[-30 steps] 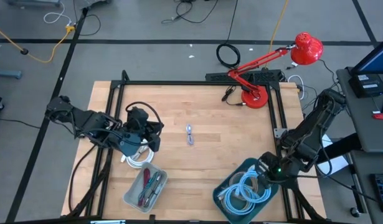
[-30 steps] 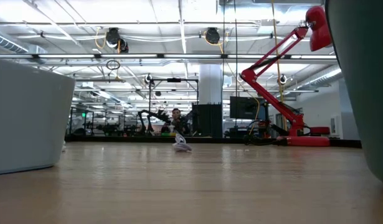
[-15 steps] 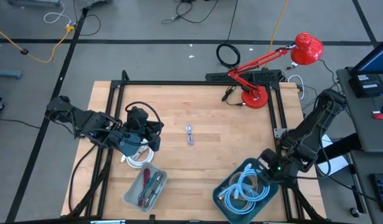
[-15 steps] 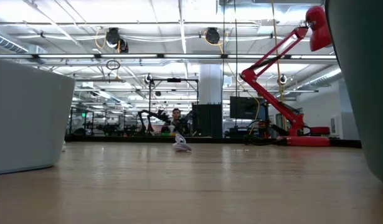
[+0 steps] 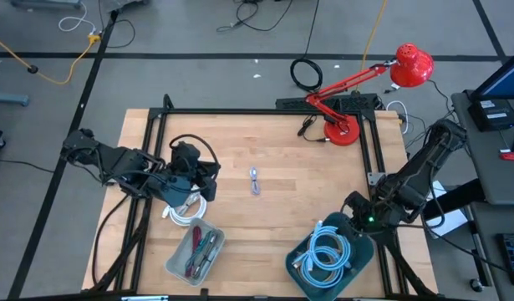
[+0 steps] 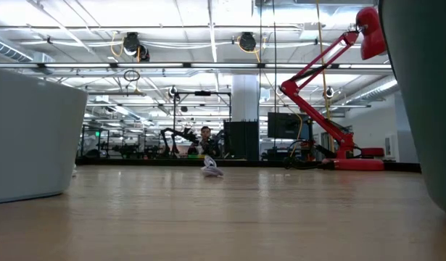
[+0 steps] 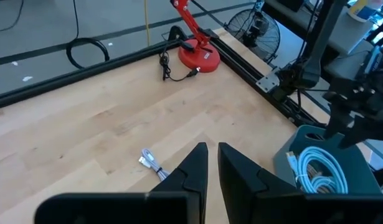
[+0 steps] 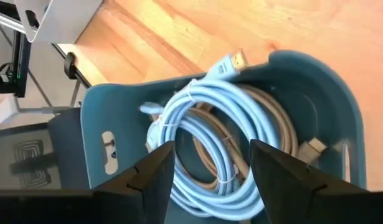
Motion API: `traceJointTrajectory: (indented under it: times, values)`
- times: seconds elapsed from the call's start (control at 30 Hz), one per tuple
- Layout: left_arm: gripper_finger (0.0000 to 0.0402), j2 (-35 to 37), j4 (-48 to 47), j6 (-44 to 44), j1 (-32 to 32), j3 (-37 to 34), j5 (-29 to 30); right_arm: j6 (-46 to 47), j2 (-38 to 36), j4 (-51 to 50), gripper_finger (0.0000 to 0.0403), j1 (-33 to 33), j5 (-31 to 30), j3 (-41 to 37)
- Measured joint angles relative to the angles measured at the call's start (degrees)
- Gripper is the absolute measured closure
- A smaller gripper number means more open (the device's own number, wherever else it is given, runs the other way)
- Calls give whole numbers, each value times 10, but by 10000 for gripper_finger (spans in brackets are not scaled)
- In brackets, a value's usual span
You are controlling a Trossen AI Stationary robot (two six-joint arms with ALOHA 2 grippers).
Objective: Pick & Place USB Port
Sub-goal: Adjust the blue bin
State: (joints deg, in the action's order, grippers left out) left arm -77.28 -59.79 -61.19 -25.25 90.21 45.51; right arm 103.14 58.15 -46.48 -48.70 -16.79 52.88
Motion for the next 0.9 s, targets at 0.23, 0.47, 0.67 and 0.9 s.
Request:
traceJointTrajectory:
  times: [0.23,0.47,0.67,0.9]
  values:
    - [362,0,0,0,2,0,-6,-51,-27,28,202,12,-129,0]
    - [362,-13,1,-18,22,0,-4,-246,-71,160,202,55,-390,0]
    - [362,-44,20,-16,37,0,-51,-410,-90,187,224,164,-298,1]
    - [362,-83,73,25,44,-1,-106,-416,-55,60,374,287,-75,1]
